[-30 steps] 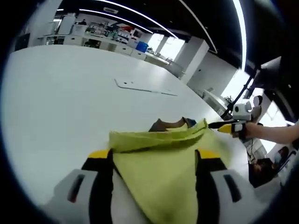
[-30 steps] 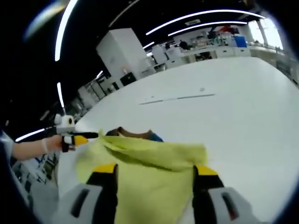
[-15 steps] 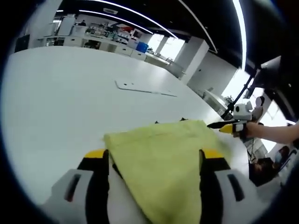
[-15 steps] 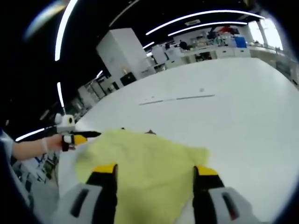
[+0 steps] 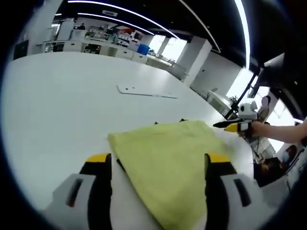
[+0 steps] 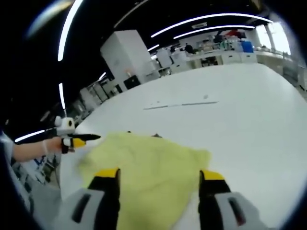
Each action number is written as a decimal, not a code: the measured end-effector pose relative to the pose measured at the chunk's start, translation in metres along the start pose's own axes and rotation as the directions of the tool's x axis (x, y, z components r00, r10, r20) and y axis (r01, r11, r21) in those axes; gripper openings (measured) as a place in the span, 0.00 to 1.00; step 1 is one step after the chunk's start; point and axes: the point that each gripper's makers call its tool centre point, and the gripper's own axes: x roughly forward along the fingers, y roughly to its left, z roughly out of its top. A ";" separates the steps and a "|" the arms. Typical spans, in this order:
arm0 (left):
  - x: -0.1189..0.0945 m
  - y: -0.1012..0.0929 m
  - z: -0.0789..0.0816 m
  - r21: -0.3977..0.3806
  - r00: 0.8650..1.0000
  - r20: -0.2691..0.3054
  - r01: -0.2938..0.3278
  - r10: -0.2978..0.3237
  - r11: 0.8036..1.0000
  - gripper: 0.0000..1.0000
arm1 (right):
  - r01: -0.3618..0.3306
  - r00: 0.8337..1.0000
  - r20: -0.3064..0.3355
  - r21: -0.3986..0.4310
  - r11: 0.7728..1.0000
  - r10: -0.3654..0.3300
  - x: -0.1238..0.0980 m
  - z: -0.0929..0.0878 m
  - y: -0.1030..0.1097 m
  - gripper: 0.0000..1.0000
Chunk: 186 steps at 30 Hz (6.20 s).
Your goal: Fold the garment on the visible template until the final outline fits inside the template.
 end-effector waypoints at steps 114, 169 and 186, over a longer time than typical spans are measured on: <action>-0.087 -0.037 -0.109 0.154 0.993 -0.121 0.025 -0.006 0.988 0.00 | 0.000 0.990 -0.143 0.008 1.000 0.001 -0.073 -0.110 0.032 0.00; -0.133 -0.040 -0.132 0.081 0.992 -0.123 0.001 0.009 0.997 0.00 | -0.003 0.990 -0.141 0.040 0.999 0.009 -0.086 -0.131 0.051 0.00; -0.113 -0.035 -0.127 0.105 0.993 -0.118 0.002 0.010 0.994 0.07 | -0.006 0.989 -0.146 0.048 0.999 0.013 -0.085 -0.131 0.051 0.00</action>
